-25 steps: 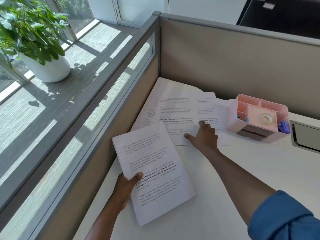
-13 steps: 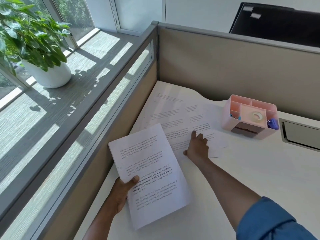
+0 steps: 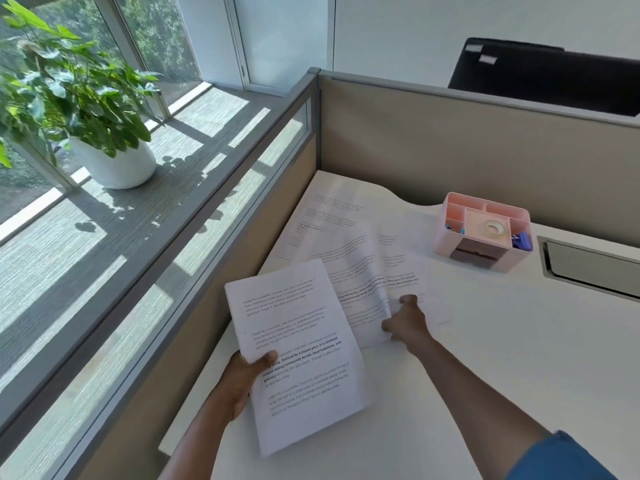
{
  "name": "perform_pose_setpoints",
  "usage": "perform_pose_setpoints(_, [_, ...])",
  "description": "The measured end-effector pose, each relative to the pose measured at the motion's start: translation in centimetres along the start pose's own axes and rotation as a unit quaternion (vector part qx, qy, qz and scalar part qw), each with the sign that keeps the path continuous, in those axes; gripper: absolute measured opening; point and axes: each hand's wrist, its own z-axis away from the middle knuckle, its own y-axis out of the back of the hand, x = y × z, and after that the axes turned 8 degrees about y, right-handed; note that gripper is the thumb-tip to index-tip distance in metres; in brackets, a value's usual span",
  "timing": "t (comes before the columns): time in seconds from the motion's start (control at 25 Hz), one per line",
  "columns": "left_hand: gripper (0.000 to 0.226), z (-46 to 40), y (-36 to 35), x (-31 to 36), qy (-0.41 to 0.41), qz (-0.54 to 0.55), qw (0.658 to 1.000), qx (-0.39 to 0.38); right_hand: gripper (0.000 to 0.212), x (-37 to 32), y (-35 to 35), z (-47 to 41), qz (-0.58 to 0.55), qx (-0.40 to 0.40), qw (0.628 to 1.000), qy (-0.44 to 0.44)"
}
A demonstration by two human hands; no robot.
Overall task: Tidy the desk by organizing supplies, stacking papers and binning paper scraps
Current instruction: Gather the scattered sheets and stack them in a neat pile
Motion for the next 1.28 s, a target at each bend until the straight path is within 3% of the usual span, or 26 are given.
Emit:
perform_pose_setpoints(0.28, [0.060,1.2,-0.6,-1.6,-0.001,-0.006,1.000,0.009,0.067,4.0,4.4,1.4,-0.113,0.001,0.993,-0.036])
perform_pose_setpoints(0.48, [0.055,1.2,-2.2,-2.6,-0.010,-0.020,1.000,0.013,0.061,5.2,4.9,2.6,0.003,0.009,0.999,0.040])
perform_pose_setpoints(0.72, [0.041,0.8,-2.6,-3.4,-0.010,-0.033,0.997,0.063,0.045,5.0,5.8,2.7,0.113,0.077,0.988,0.074])
perform_pose_setpoints(0.88, [0.037,0.7,-2.3,-3.8,-0.007,-0.035,0.996,0.082,0.063,3.4,3.9,2.9,0.151,0.028,0.982,0.108])
perform_pose_setpoints(1.04, [0.039,0.8,-2.2,-4.1,-0.003,-0.039,0.994,0.105,0.082,2.5,0.5,4.3,0.301,0.020,0.949,0.094])
perform_pose_setpoints(1.28, [0.040,0.9,-2.5,-3.9,-0.011,-0.050,0.993,0.107,0.075,2.5,-0.3,4.0,0.244,-0.005,0.967,0.075])
